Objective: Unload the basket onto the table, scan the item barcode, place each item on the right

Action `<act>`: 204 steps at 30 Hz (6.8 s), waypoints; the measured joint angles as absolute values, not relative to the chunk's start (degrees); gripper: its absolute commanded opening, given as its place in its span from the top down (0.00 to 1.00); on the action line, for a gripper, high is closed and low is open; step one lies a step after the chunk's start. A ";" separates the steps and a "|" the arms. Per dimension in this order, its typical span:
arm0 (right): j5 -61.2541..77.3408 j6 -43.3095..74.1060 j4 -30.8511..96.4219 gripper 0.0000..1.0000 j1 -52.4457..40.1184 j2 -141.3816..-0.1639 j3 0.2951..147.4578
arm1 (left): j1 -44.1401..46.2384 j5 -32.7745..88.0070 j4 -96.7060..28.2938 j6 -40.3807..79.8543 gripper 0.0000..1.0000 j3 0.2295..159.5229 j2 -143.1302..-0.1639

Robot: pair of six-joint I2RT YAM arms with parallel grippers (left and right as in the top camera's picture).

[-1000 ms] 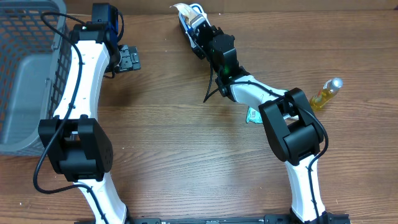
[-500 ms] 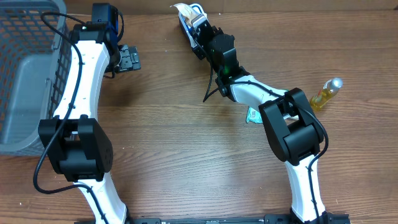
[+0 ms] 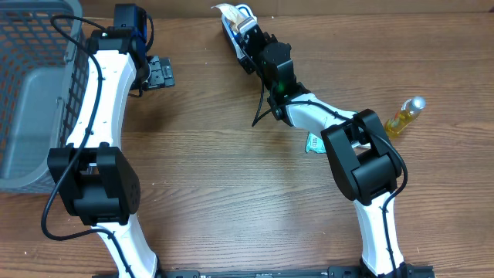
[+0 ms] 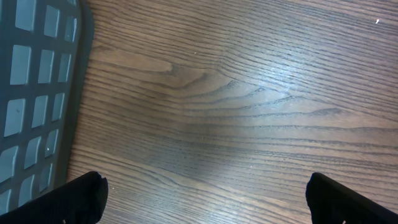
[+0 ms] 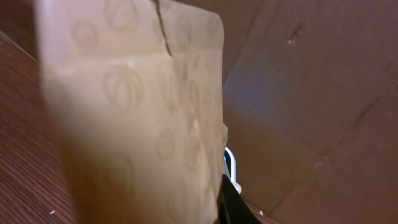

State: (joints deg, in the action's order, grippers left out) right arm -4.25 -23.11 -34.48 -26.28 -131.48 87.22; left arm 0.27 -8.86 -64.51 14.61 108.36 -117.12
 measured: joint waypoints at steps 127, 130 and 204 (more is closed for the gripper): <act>-9.26 13.56 36.03 0.00 -23.51 -106.80 83.88 | 0.27 -8.86 -64.51 14.61 0.00 108.36 -117.12; -9.23 13.54 36.07 0.00 -23.51 -106.80 83.88 | 0.27 -8.86 -64.51 14.61 0.00 108.36 -117.12; -9.26 13.72 36.05 0.00 -23.51 -106.80 83.88 | -0.10 6.96 11.51 17.21 0.00 32.69 -92.16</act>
